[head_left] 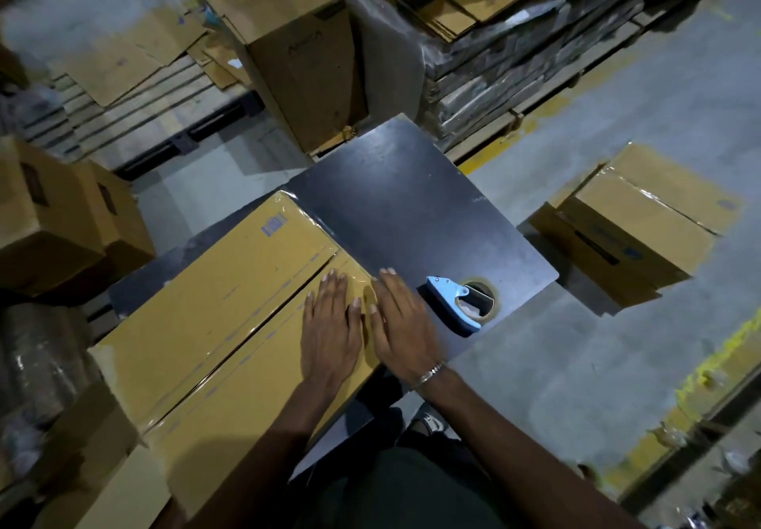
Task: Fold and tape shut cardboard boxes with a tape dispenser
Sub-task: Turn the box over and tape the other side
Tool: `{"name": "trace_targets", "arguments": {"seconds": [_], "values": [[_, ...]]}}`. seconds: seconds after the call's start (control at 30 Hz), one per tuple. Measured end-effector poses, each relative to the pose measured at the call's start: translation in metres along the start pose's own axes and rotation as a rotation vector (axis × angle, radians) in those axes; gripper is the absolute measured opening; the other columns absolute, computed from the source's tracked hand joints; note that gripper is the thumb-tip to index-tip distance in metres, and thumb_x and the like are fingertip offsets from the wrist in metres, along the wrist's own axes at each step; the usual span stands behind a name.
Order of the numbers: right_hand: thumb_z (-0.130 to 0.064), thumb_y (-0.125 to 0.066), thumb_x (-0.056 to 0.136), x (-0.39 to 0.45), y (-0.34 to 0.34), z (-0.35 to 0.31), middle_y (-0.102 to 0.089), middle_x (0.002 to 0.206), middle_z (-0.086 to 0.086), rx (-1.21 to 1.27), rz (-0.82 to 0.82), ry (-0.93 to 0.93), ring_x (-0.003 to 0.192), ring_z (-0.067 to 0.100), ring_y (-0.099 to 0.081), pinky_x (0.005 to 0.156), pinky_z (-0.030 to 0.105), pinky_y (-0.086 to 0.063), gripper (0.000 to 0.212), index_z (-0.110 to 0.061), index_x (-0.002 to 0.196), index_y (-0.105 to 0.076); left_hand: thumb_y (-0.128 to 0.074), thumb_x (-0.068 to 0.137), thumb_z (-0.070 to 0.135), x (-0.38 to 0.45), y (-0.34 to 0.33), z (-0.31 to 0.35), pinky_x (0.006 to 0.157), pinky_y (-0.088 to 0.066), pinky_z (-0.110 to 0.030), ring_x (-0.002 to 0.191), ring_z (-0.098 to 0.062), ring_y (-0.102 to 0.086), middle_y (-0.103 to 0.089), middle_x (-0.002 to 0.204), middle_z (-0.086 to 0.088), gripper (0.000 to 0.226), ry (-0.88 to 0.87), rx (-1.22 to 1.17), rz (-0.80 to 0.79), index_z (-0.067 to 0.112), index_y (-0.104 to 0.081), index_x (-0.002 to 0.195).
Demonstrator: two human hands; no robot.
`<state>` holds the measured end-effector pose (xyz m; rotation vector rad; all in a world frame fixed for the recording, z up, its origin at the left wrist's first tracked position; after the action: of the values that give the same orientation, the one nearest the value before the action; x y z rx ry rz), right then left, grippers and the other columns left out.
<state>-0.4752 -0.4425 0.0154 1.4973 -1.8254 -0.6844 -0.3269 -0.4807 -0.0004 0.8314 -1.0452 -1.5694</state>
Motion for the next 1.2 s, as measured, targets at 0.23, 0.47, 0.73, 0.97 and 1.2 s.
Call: {"name": "trace_targets", "arguments": {"seconds": [0.23, 0.47, 0.73, 0.97, 1.2], "values": [[-0.037, -0.040, 0.110, 0.003, -0.008, 0.012, -0.069, 0.135, 0.009, 0.094, -0.068, -0.284, 0.114, 0.026, -0.068, 0.090, 0.032, -0.053, 0.046, -0.022, 0.152, -0.052, -0.011, 0.113, 0.051, -0.002, 0.000, 0.004, 0.132, -0.014, -0.046, 0.162, -0.015, -0.011, -0.019, 0.174, -0.002, 0.066, -0.003, 0.065, -0.016, 0.013, -0.030, 0.165], [-0.073, -0.017, 0.102, 0.043, 0.023, 0.019, -0.071, 0.115, 0.016, 0.250, -0.425, -0.623, 0.111, 0.036, -0.064, 0.095, 0.041, -0.044, 0.077, -0.020, 0.109, -0.072, -0.030, 0.115, 0.044, -0.001, 0.003, -0.001, 0.132, -0.014, -0.042, 0.162, -0.011, -0.012, -0.023, 0.174, 0.001, 0.055, -0.014, 0.019, 0.000, 0.018, -0.034, 0.164], [-0.052, -0.019, 0.111, 0.072, -0.018, -0.028, -0.036, 0.165, 0.003, -0.076, -0.390, -0.220, 0.133, 0.033, -0.056, 0.099, 0.042, -0.049, 0.061, -0.023, 0.164, -0.020, -0.054, 0.103, 0.025, 0.029, 0.040, -0.027, 0.110, -0.041, -0.044, 0.130, -0.023, -0.057, -0.065, 0.139, -0.002, 0.035, -0.010, -0.054, 0.232, 0.018, -0.064, 0.136], [-0.067, 0.001, 0.103, 0.105, -0.015, -0.013, -0.069, 0.122, 0.023, -0.144, -0.586, -0.521, 0.114, 0.038, -0.064, 0.096, 0.043, -0.048, 0.094, -0.008, 0.119, -0.070, -0.037, 0.112, 0.042, 0.027, 0.027, -0.062, 0.129, -0.021, -0.051, 0.159, -0.022, -0.025, -0.035, 0.169, -0.007, 0.054, 0.062, 0.011, 0.108, 0.014, -0.049, 0.156], [-0.055, -0.018, 0.110, 0.153, -0.040, -0.054, -0.058, 0.144, 0.011, 0.047, -0.314, -0.328, 0.128, 0.033, -0.057, 0.097, 0.039, -0.044, 0.062, -0.015, 0.141, -0.054, -0.047, 0.106, 0.038, 0.038, 0.044, -0.065, 0.127, -0.026, -0.049, 0.148, -0.019, -0.046, -0.057, 0.154, -0.003, 0.043, 0.059, -0.123, 0.145, 0.017, -0.065, 0.139]]}}
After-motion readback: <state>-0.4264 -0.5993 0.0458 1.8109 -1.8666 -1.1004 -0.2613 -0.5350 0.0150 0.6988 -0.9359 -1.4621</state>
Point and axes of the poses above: each hand's wrist, its own x-axis towards the middle knuckle, its own y-axis out of the back of the hand, z = x × y, the point moved 1 cm from there along x, towards the middle knuckle
